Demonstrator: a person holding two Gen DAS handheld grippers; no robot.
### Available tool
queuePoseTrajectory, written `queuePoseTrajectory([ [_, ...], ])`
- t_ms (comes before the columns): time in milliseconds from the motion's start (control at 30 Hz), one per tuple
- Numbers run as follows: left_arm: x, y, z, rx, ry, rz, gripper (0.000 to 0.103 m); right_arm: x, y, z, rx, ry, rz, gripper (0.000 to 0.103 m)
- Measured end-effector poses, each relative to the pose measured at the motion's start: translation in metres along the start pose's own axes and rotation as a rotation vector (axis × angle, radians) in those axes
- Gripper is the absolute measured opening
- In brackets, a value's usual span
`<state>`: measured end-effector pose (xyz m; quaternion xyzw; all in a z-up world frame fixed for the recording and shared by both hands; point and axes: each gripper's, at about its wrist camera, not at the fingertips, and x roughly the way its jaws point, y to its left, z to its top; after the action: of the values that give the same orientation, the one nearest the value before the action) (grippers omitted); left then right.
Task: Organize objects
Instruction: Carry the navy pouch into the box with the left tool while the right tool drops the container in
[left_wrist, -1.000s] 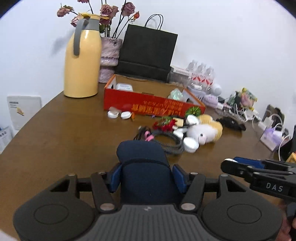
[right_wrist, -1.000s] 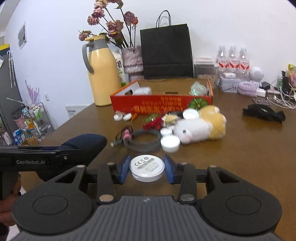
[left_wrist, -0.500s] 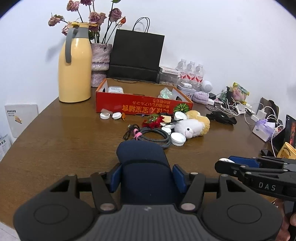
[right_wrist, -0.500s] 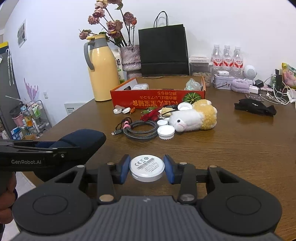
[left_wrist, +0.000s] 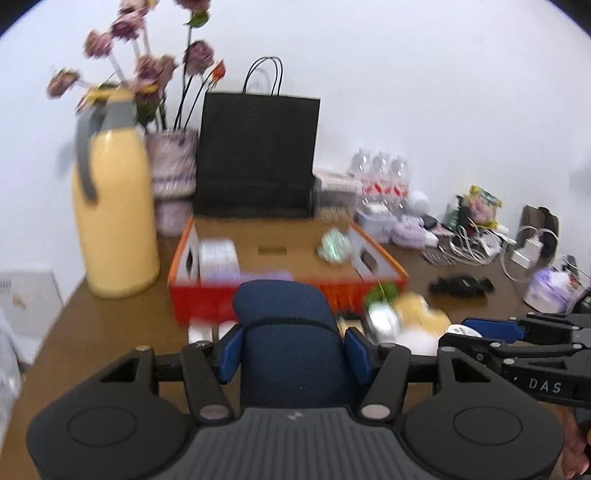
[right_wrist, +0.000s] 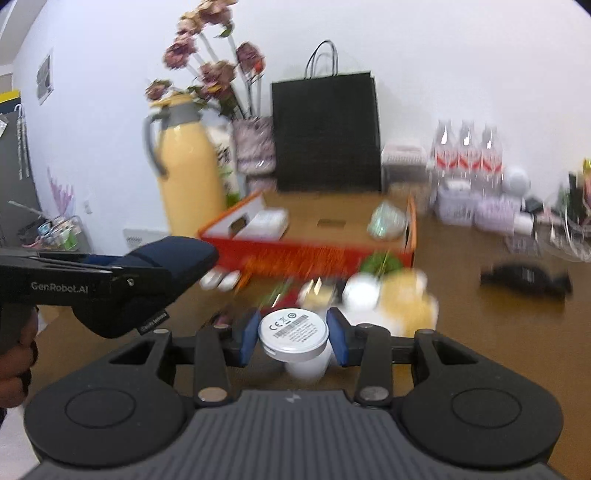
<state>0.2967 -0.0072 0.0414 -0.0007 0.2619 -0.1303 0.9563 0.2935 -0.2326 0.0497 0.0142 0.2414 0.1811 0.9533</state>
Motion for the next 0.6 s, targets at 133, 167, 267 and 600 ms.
queuePoseTrajectory([
  [133,0.06,0.011,0.052,-0.014,0.02,-0.026,0.057,0.049,-0.022,0.048,0.025,-0.006,0.031,0.04],
  [167,0.077,0.014,0.062,-0.021,0.037,-0.036,0.057,0.063,-0.027,0.06,0.029,-0.001,0.035,0.04],
  [267,0.133,0.021,0.091,-0.046,0.094,-0.02,0.057,0.115,-0.04,0.092,0.045,0.036,0.031,0.04],
  [600,0.306,0.056,0.123,-0.12,0.269,0.102,0.059,0.281,-0.079,0.131,0.207,0.243,-0.056,0.041],
])
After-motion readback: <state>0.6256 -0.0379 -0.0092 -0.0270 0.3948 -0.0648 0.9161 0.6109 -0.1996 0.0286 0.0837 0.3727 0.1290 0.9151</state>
